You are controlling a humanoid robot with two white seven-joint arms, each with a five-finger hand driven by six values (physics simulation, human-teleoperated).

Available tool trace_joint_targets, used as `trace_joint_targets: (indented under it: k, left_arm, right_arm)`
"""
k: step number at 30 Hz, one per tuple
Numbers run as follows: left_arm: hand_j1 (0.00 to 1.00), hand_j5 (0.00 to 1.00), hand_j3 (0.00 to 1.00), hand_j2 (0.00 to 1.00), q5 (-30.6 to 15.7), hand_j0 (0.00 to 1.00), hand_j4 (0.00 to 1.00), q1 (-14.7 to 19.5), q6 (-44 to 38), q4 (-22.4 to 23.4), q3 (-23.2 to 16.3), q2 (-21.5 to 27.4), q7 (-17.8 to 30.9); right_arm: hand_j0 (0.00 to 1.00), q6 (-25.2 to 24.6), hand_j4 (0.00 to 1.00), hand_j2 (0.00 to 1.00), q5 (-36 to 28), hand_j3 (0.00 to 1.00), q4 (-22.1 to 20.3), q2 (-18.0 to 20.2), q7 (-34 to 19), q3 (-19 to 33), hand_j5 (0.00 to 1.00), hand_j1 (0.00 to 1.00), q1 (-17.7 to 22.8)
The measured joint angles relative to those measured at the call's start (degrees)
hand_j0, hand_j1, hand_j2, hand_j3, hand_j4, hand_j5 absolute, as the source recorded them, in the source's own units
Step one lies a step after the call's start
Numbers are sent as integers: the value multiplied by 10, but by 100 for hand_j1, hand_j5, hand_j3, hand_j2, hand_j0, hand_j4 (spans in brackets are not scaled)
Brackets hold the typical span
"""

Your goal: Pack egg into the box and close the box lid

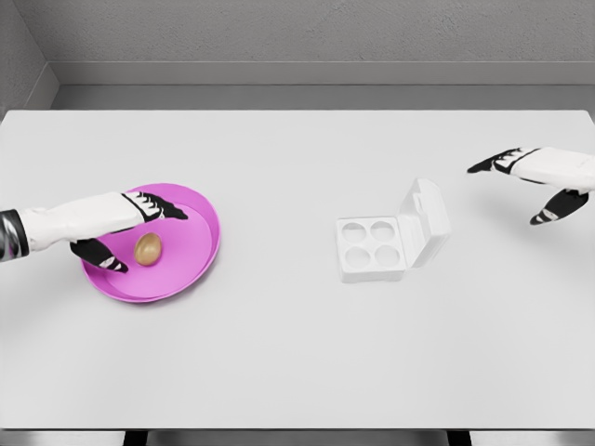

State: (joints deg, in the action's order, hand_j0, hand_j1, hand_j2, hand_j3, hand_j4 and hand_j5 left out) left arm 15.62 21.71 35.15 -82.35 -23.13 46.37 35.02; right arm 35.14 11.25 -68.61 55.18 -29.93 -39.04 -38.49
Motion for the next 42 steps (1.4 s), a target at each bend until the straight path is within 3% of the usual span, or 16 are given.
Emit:
trace_joint_targets:
  k: [5, 27, 33, 42]
  left_arm:
    - [100, 100, 100, 100, 10, 100, 100, 0, 0, 0, 0, -6, 0]
    - [100, 100, 100, 100, 44, 100, 100, 1, 0, 9, -1, -20, 0]
    - [80, 80, 80, 80, 44, 80, 80, 0, 0, 7, -1, -20, 0]
    - [78, 78, 78, 78, 51, 78, 78, 1, 0, 6, -8, -20, 0]
  right_arm:
    - [100, 0, 100, 100, 0, 100, 1, 8, 6, -2, 100, 100, 16]
    - [100, 0, 100, 100, 0, 100, -3, 12, -1, -10, 100, 100, 4]
    - [100, 0, 100, 100, 0, 100, 0, 10, -2, -12, 100, 100, 6]
    - [100, 0, 100, 100, 0, 100, 2, 12, -2, -12, 100, 100, 5]
